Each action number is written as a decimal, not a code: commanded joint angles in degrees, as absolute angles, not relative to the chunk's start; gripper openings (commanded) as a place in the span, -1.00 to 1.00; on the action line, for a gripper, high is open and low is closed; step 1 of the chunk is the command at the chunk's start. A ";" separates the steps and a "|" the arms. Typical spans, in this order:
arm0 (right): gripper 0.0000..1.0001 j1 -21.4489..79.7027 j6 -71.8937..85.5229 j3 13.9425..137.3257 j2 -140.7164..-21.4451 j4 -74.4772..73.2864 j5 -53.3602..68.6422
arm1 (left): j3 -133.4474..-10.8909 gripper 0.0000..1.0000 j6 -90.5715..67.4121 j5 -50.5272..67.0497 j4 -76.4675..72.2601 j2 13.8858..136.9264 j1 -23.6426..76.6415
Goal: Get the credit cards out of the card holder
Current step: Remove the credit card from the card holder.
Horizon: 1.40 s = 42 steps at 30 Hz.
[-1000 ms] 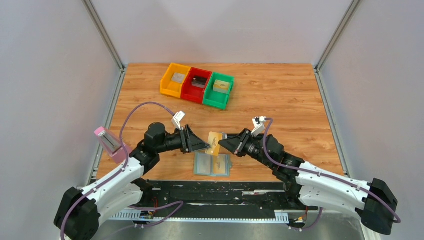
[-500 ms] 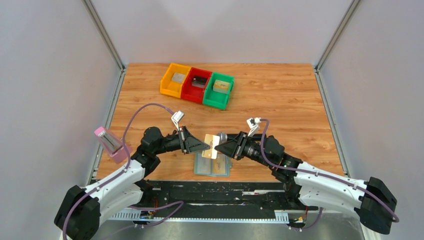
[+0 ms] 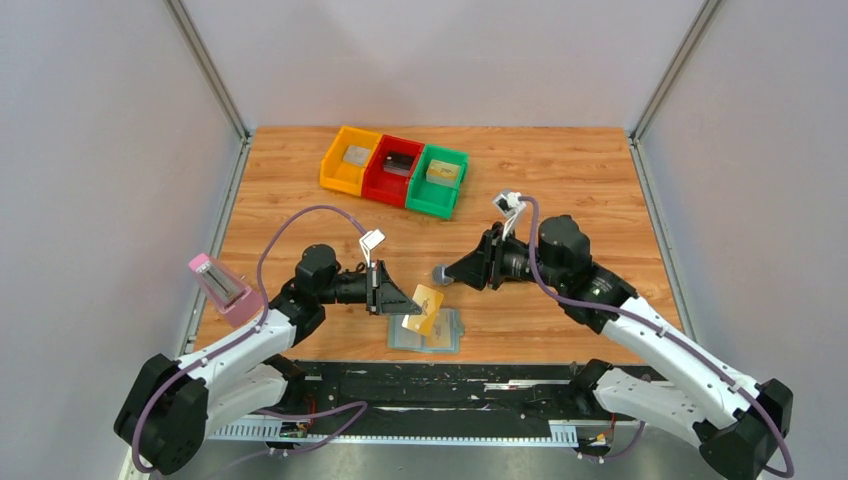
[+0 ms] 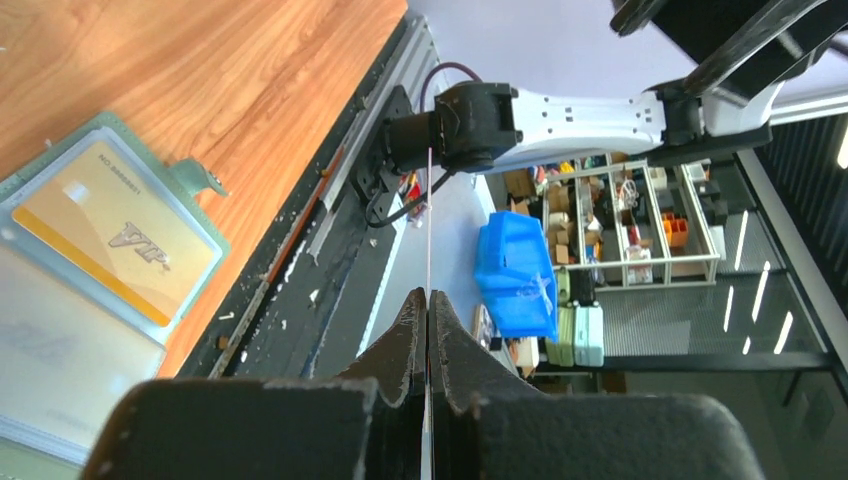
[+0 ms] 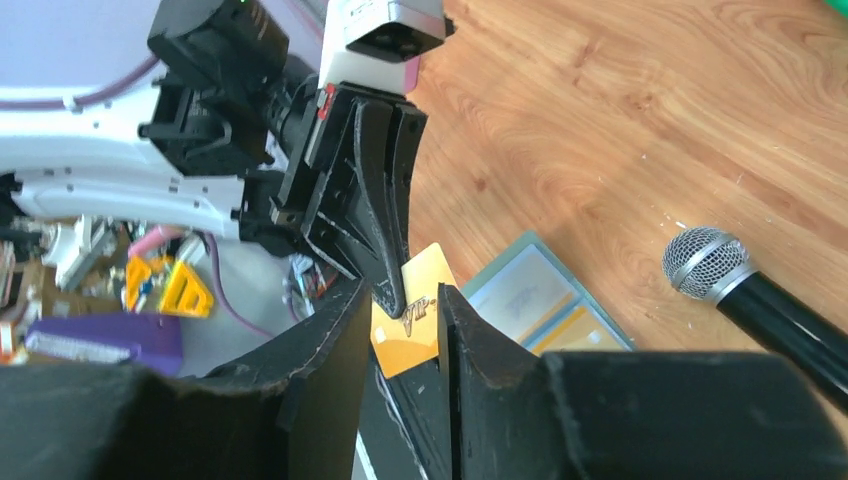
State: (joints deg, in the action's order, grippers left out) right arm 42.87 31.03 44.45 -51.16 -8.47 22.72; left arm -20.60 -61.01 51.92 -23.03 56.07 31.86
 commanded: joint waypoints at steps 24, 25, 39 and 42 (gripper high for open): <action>-0.35 39.73 19.65 57.13 -77.22 -16.45 54.22 | -24.15 -1.00 -54.57 57.89 -19.60 55.46 32.43; -0.40 39.73 19.61 57.06 -77.37 -16.39 54.18 | -24.16 -1.00 -54.57 57.86 -19.62 55.55 32.43; -1.00 37.25 21.31 54.02 -72.18 -15.00 50.36 | -29.94 0.30 -45.11 42.39 0.10 51.11 32.36; -1.00 34.79 22.03 53.07 -70.07 -14.94 49.45 | -33.79 0.63 -42.21 36.99 8.17 49.77 32.39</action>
State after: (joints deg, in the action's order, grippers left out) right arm 37.80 21.15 53.91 -74.04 -17.08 51.35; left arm -27.62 -48.51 46.28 -2.74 52.58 32.18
